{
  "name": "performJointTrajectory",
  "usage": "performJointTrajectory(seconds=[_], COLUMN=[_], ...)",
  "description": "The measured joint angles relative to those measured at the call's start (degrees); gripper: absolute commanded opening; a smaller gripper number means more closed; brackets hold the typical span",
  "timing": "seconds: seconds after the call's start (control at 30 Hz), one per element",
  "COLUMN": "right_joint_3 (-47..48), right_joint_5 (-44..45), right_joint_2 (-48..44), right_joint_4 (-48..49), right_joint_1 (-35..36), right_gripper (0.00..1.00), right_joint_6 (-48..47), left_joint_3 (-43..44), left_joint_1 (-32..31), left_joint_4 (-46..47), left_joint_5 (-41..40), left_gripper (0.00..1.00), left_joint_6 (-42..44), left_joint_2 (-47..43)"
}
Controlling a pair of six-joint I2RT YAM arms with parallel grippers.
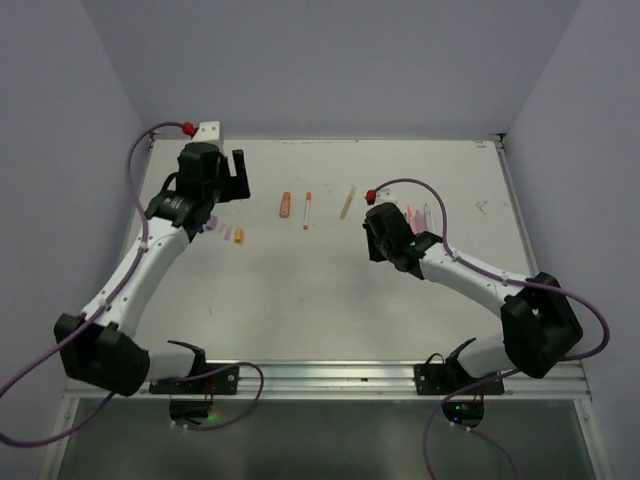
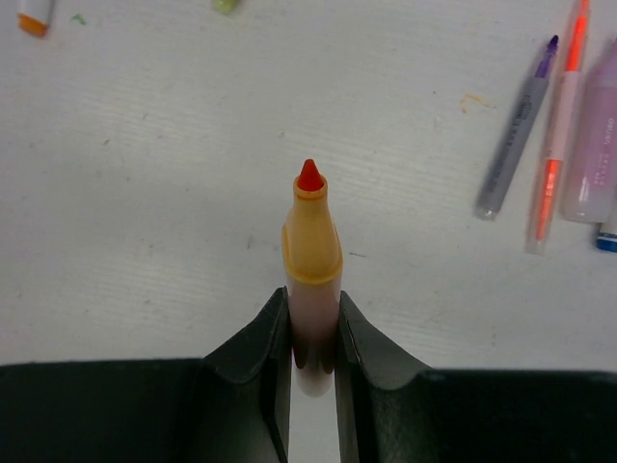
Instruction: Open the pen caps
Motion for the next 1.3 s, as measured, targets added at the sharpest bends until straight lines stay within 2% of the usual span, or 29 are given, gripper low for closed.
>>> performJointTrajectory(seconds=[0.03,0.07,0.27,0.47,0.57,0.73,0.9,1.07,1.1,1.2,1.3], right_joint_3=[0.81,1.68,8.55,15.45,17.62,21.62,24.24,24.37,24.37,24.37,24.35], right_joint_5=[0.48,0.66,1.22,1.88,2.01,2.51,3.30,3.67,3.72,3.74,3.67], right_joint_2=[1.25,2.54,11.72,20.76,23.89,28.11,30.56,30.88,30.88,30.86,30.40], right_joint_4=[-0.76,-1.46,-4.66,-6.40,-7.04,-8.31,-9.20,-10.49,-10.64,-11.02,-11.06], right_joint_1=[-1.05,-2.12,-8.39,-12.92,-14.86,-16.50,-16.52,-16.52,-16.52,-16.52,-16.52], right_gripper=[0.00,0.02,0.05,0.07,0.12,0.17,0.30,0.32,0.38,0.42,0.57], right_joint_6=[0.00,0.00,0.00,-0.13,-0.46,-1.36,-2.16,-2.49,-2.47,-2.49,-2.27], left_joint_3=[0.00,0.00,-4.02,-16.79,-22.56,-28.85,-29.24,-29.31,-29.31,-29.31,-29.31], left_joint_1=[0.00,0.00,0.00,0.00,0.00,0.00,0.00,0.00,0.00,0.00,0.00], left_joint_4=[0.31,0.42,2.19,6.67,8.35,10.49,11.61,11.91,11.93,11.91,11.93], left_joint_5=[-0.22,-0.74,-5.40,-11.10,-13.57,-15.30,-15.34,-15.32,-15.30,-15.23,-15.13], left_gripper=[0.98,1.00,1.00,1.00,1.00,1.00,1.00,1.00,1.00,1.00,1.00], left_joint_6=[-0.11,-0.07,-0.04,1.33,2.27,3.45,3.50,3.50,3.48,3.48,3.48], left_joint_2=[-3.28,-6.43,-22.12,-35.28,-39.30,-41.48,-40.50,-40.52,-40.52,-40.46,-40.22])
